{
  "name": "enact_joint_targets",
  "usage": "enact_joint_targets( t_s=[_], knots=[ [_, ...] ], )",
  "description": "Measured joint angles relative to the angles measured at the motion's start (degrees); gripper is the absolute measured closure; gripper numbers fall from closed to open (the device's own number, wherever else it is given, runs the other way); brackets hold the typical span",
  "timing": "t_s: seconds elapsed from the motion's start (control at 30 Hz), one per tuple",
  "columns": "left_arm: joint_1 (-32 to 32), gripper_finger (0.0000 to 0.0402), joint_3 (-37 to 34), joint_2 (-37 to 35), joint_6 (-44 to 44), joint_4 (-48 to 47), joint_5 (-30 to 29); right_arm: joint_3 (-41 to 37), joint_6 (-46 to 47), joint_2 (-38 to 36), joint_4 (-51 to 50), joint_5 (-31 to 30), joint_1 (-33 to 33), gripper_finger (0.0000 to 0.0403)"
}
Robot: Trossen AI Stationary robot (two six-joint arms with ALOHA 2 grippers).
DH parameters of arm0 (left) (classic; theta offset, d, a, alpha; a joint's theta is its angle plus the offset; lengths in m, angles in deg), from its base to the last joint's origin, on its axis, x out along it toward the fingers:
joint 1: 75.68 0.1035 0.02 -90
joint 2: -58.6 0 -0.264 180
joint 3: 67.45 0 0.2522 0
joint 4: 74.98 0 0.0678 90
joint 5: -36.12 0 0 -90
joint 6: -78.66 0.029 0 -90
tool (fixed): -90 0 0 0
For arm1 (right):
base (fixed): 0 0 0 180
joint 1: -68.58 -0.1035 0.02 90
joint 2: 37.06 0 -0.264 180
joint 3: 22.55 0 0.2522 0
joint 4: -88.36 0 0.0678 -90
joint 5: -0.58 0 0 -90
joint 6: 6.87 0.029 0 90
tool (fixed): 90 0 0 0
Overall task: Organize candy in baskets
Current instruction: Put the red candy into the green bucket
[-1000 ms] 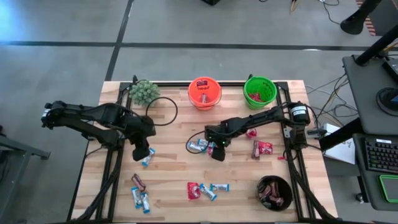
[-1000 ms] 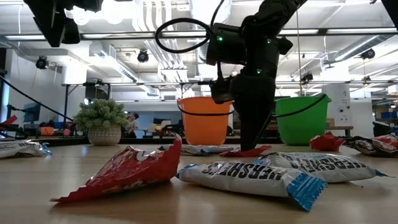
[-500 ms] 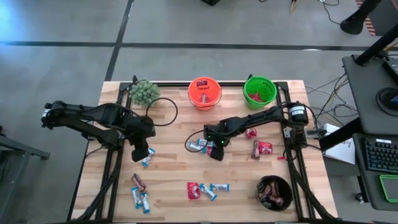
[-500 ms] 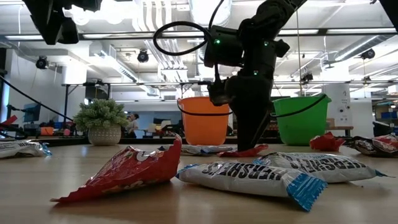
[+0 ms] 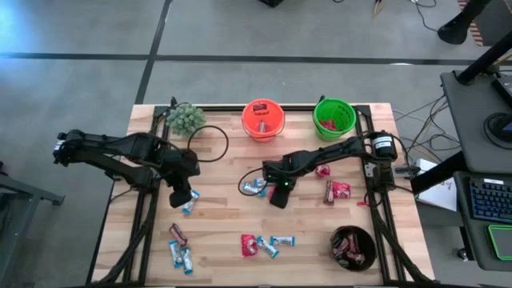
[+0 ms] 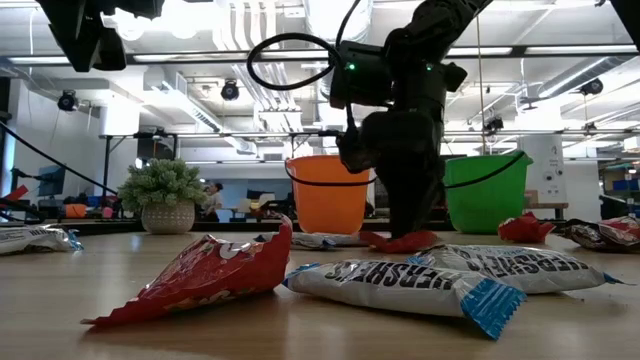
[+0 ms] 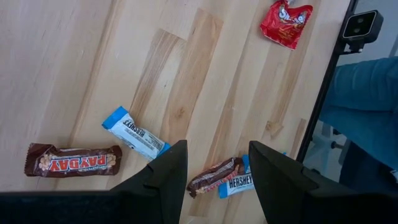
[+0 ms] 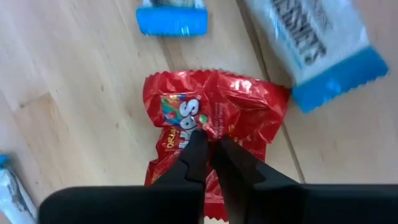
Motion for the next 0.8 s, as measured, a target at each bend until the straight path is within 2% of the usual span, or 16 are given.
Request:
enact_joint_targets(
  t_s=[0.47, 0.8],
  knots=[
    [0.0, 0.0248, 0.0, 0.0, 1.3, 0.0, -0.1, -0.3, 0.9, -5.4, -3.0, 0.4, 0.0, 0.0394],
    [0.0, 0.0248, 0.0, 0.0, 2.0, -0.1, -0.1, 0.8, 1.3, -9.9, -4.2, -1.8, 0.0, 0.0395]
  ],
)
